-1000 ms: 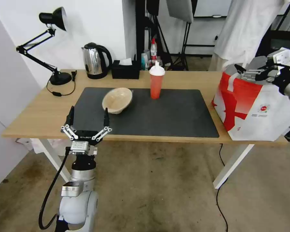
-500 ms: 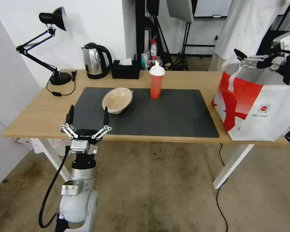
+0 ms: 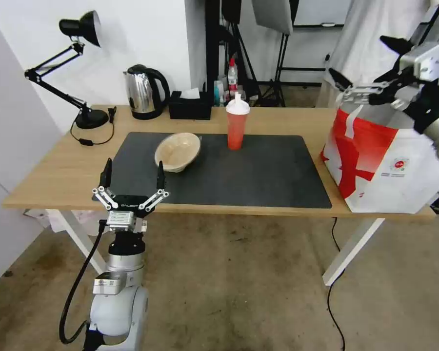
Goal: Pick up the trash from the table and place it into the takeout bag.
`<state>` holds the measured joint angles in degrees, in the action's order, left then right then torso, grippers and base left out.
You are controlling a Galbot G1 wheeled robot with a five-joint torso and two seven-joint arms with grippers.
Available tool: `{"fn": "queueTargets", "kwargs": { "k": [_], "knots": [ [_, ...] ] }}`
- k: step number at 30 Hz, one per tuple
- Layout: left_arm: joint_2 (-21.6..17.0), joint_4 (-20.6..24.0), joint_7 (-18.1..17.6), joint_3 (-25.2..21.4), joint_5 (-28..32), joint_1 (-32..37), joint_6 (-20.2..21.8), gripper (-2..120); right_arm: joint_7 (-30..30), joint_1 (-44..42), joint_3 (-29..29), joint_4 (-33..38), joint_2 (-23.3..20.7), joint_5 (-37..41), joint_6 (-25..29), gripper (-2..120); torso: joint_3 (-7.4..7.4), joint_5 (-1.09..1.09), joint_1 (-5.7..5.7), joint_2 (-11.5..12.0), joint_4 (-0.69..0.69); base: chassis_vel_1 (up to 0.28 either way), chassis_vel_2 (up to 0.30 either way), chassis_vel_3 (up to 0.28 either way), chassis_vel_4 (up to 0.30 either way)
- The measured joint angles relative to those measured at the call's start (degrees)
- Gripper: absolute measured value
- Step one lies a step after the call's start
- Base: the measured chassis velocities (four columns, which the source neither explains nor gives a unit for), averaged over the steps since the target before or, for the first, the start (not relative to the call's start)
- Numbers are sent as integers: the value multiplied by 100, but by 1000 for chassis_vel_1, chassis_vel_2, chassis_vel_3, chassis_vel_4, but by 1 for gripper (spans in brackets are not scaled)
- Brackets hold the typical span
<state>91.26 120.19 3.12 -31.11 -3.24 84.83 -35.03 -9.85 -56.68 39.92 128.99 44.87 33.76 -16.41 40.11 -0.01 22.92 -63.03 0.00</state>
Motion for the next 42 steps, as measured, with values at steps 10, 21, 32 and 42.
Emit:
{"fn": "queueTargets", "kwargs": {
  "k": [10, 21, 32, 42],
  "knots": [
    [0, -22, -1, 16, -1, -43, 19, 100, 487, -1326, -444, 105, 1424, -610, 1527, 100, 0, 1, -1, 0, -1, 0, 0, 0, 0],
    [2, -77, -8, 22, 37, -56, 19, 100, 840, -2298, -1447, -679, 2387, -1931, 3983, 100, 0, 1, -1, 0, -1, 0, 0, 0, 0],
    [2, -108, -13, 1, 83, -41, -14, 100, 1156, -2563, -1615, -1257, 2861, -3048, 5190, 100, 0, 0, 1, 0, 0, 0, 0, 0, 0],
    [2, -121, -13, 25, 93, -36, -30, 100, 1397, -2916, -1557, -1400, 3067, -3465, 5662, 100, 0, 1, 0, 1, -1, 0, 0, 0, 0]
  ]
}}
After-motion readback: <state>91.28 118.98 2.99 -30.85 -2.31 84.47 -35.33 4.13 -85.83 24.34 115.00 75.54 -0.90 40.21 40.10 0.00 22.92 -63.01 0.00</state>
